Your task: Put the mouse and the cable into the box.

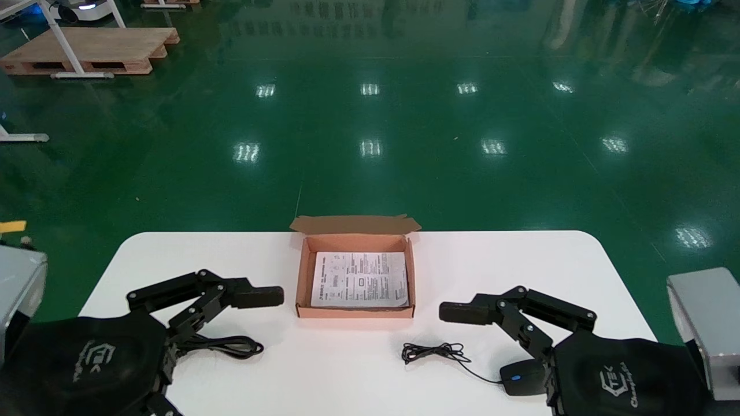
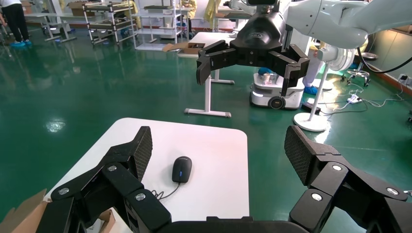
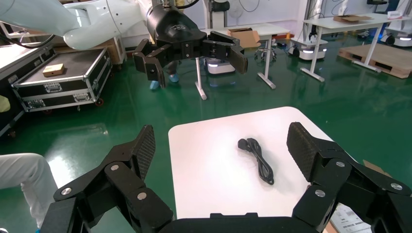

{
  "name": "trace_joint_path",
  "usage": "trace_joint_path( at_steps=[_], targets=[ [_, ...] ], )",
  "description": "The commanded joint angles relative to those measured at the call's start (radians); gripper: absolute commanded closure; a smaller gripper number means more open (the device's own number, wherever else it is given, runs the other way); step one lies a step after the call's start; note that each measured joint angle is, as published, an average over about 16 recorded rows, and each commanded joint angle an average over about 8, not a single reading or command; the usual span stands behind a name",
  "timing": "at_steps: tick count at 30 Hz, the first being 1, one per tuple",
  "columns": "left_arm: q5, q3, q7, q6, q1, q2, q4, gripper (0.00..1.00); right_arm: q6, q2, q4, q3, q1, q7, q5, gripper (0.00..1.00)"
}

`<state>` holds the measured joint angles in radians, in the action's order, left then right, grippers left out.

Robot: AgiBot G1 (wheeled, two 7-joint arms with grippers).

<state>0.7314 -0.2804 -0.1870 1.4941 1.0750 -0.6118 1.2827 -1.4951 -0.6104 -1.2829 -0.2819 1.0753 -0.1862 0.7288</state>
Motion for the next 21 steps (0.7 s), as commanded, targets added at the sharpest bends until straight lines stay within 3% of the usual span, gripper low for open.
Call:
trace_joint_path(
  at_steps=[1, 9, 16, 21],
  targets=[
    [0.000, 0.000, 0.000, 0.000, 0.000, 0.000, 0.000, 0.00, 0.000, 0.000, 0.000, 0.000, 0.000, 0.000, 0.000, 0.00],
    [0.053, -0.022, -0.014, 0.012, 0.010, 0.020, 0.006, 0.00, 0.010, -0.006, -0.003, -0.007, 0.001, 0.008, 0.021, 0.00],
    [0.453, -0.178, -0.097, 0.057, 0.163, 0.073, 0.014, 0.00, 0.118, -0.075, -0.001, -0.072, 0.037, 0.046, 0.215, 0.00],
    [0.684, -0.258, -0.047, 0.047, 0.290, 0.012, -0.067, 0.00, 0.211, -0.161, 0.056, -0.154, 0.097, 0.032, 0.408, 0.00]
  ],
)
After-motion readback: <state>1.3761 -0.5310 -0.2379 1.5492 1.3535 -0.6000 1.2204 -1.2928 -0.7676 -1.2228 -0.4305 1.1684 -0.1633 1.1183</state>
